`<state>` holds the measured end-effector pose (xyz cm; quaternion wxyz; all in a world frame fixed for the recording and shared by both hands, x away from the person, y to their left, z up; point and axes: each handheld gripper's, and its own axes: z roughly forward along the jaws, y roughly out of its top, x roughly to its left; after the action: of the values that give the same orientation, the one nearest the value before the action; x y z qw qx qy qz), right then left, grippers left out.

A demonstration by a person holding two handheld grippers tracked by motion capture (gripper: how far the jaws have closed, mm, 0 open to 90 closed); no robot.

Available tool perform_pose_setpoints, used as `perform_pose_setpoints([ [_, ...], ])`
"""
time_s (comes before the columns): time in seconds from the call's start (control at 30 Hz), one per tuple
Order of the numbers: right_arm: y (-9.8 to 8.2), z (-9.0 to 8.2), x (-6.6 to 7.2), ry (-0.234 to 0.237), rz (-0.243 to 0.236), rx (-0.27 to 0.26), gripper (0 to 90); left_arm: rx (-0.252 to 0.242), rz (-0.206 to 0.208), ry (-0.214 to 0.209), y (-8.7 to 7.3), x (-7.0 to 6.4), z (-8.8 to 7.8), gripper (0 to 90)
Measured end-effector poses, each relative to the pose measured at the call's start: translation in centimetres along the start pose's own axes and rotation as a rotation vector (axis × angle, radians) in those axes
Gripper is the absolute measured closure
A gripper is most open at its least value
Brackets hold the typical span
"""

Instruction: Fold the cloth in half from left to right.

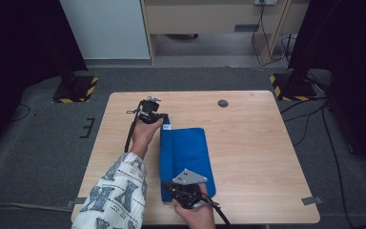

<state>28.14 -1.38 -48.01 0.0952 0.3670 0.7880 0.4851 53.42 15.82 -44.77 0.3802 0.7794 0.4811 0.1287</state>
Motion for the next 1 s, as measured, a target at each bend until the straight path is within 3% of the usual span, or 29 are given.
perform_pose_setpoints([
  [0.43, -2.4, -3.3, -4.3, -0.052, 0.048, 0.017, 88.6, 0.039, -0.002, -0.026, 0.5, -3.4, 3.9, 88.9],
  [0.67, -3.5, -3.5, -4.8, -0.059, 0.067, 0.030, 88.3, 0.057, -0.011, -0.045, 0.4, -4.6, 5.3, 88.8],
  [0.83, -4.3, -3.7, -5.3, -0.091, 0.068, 0.045, 88.1, 0.074, -0.014, -0.057, 0.2, -5.4, 6.2, 88.8],
  [1.0, -4.7, -4.0, -5.7, -0.096, 0.084, 0.043, 87.9, 0.083, 0.004, -0.057, 0.3, -6.0, 6.8, 88.7],
])
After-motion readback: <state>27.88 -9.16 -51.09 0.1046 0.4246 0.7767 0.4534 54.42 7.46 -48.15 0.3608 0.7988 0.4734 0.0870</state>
